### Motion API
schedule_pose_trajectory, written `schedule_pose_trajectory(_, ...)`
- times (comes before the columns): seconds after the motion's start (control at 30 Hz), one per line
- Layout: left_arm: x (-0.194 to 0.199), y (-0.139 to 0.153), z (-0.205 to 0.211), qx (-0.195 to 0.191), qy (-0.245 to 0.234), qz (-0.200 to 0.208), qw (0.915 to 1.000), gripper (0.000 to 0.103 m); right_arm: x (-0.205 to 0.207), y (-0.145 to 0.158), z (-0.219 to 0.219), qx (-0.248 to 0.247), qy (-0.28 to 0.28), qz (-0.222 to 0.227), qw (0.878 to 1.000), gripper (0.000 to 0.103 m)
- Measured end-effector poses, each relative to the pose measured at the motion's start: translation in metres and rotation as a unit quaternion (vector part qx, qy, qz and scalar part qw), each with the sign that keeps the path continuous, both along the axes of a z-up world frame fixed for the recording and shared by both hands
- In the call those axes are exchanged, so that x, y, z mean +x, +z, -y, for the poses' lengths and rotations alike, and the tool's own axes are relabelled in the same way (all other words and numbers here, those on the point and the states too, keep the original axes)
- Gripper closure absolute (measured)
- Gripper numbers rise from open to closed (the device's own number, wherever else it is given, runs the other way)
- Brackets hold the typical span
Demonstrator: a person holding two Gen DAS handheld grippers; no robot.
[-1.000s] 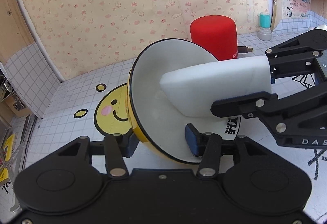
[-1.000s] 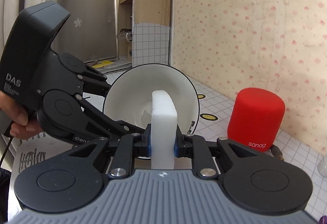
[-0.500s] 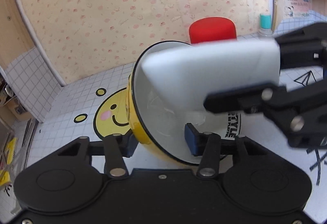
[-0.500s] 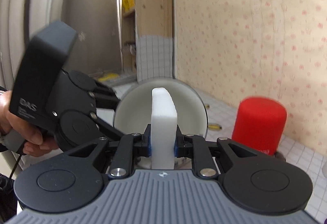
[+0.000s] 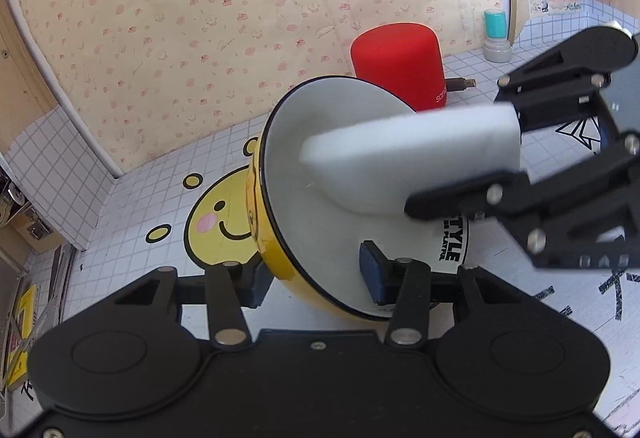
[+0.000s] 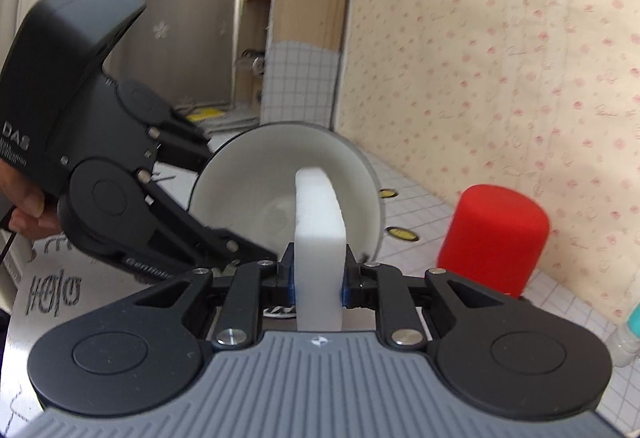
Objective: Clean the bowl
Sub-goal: 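Tilt the bowl by its rim with left tool while right tool scrubs inside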
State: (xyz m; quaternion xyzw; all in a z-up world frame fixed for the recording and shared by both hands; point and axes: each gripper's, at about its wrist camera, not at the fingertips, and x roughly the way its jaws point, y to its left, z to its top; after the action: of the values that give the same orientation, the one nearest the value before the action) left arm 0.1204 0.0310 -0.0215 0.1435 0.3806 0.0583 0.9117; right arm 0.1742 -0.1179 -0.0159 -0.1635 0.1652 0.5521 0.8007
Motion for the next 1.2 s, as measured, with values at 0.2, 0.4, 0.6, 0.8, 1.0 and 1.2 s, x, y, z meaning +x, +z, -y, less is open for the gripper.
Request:
schedule_pose_trajectory(0.2, 0.000, 0.001, 0.000, 0.002, 0.000, 0.001, 1.0000, 0.054, 0.002, 0.013, 0.016, 0.079, 0.002, -0.020, 0.997, 0.082)
schedule_pose_trajectory(0.4, 0.001, 0.001, 0.000, 0.003, -0.001, 0.000, 1.0000, 0.053, 0.005, 0.008, 0.010, 0.038, -0.041, 0.007, 0.998, 0.082)
schedule_pose_trajectory(0.6, 0.003, 0.000, 0.001, -0.001, 0.009, 0.003, 1.0000, 0.044, 0.004, -0.002, -0.002, -0.003, -0.021, -0.018, 1.000, 0.082)
schedule_pose_trajectory(0.8, 0.005, -0.006, -0.001, -0.003, 0.048, 0.032, 0.9983, 0.022, 0.007, -0.004, 0.001, 0.006, -0.013, -0.053, 0.999, 0.082)
schedule_pose_trajectory(1.0, 0.005, -0.006, -0.013, -0.072, 0.042, 0.035, 0.9959, 0.047, 0.005, -0.003, 0.002, 0.017, -0.007, -0.055, 0.998, 0.082)
schedule_pose_trajectory(1.2, 0.002, 0.000, -0.010, -0.051, 0.000, 0.009, 0.9987, 0.058, -0.001, 0.004, 0.007, 0.036, -0.007, -0.017, 0.999, 0.081)
